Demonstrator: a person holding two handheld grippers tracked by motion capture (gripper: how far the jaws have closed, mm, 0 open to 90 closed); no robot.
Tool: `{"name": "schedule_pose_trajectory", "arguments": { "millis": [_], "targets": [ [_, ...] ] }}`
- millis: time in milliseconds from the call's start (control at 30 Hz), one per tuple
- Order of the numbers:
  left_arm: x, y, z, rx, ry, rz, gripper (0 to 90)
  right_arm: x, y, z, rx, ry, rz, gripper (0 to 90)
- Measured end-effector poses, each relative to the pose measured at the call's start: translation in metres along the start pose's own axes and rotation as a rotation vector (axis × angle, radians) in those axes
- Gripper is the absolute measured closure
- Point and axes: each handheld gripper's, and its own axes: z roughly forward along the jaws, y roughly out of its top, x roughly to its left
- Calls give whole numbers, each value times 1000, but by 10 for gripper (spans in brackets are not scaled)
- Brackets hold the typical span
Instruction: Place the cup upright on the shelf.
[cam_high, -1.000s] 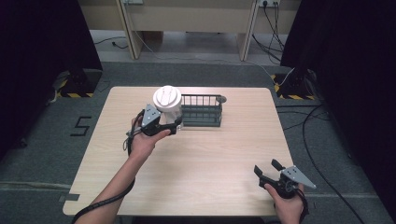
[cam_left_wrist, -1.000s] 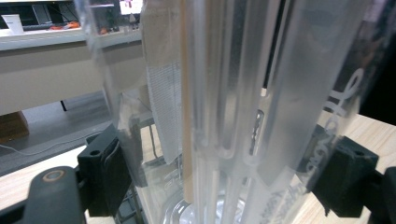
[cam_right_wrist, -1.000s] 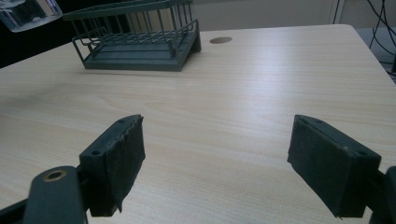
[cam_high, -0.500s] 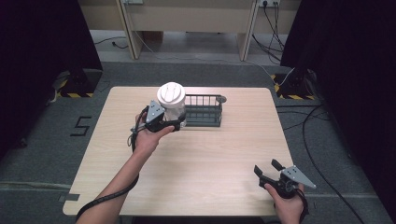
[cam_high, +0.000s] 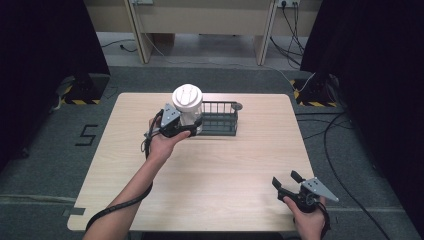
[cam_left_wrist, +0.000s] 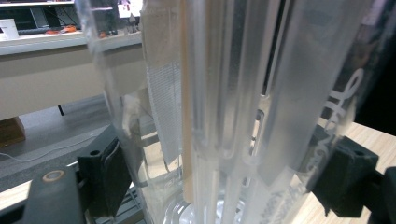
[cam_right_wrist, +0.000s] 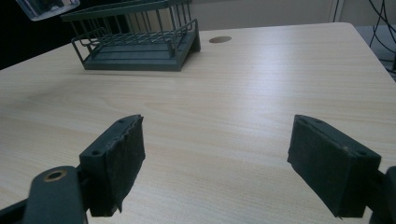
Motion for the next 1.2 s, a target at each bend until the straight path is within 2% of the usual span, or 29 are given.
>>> {"name": "schedule_pose_trajectory", "arguments": {
  "millis": [1200],
  "targets": [
    [-1,16,31,5,7,4,179,-2,0,0,-3,0,13,191]
  ]
}}
